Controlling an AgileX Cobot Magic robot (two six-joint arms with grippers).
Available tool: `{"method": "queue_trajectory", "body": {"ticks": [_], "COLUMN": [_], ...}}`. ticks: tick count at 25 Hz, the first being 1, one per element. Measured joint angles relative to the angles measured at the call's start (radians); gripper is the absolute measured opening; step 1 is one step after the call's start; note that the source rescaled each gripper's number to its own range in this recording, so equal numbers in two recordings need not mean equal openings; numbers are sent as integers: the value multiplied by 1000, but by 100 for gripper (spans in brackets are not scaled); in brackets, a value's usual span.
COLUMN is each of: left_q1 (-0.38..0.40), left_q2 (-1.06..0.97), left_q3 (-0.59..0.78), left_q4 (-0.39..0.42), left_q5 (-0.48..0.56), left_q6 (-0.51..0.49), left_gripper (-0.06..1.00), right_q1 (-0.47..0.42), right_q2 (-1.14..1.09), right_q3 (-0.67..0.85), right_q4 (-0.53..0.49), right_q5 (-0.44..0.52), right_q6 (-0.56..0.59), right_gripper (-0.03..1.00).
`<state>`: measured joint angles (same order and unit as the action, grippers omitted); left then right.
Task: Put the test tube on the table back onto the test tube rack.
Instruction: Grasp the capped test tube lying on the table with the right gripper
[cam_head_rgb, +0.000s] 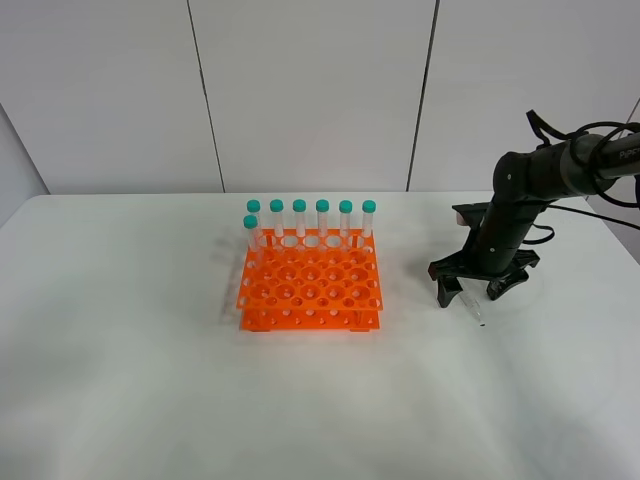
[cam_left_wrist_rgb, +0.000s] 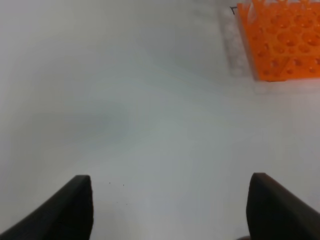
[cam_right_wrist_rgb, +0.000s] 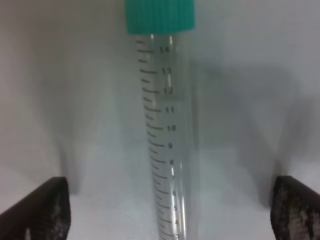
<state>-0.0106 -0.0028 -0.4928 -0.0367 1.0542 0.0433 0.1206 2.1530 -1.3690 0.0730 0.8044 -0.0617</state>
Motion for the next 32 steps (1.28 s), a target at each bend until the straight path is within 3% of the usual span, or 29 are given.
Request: {"method": "queue_trajectory", "body": {"ticks": [17, 19, 21, 23, 25, 32], "left_q1": [0, 0, 0, 0, 0, 0], "left_q2": [0, 0, 0, 0, 0, 0], "left_q3": [0, 0, 0, 0, 0, 0], "left_q4": [0, 0, 0, 0, 0, 0], "left_q5": [0, 0, 0, 0, 0, 0], "left_q6": [0, 0, 0, 0, 0, 0], "left_gripper": [100, 100, 100, 100, 100, 100], "right_q1": [0, 0, 0, 0, 0, 0], "right_q2": [8, 8, 8, 10, 11, -6], "right_q3": [0, 0, 0, 0, 0, -1], "right_q4": [-2, -3, -3, -3, -3, -3], "right_q5": [-2, -2, -3, -3, -2, 6], "right_q6": [1, 1, 1, 1, 1, -16], "right_gripper": [84, 76, 60, 34, 0, 2]}}
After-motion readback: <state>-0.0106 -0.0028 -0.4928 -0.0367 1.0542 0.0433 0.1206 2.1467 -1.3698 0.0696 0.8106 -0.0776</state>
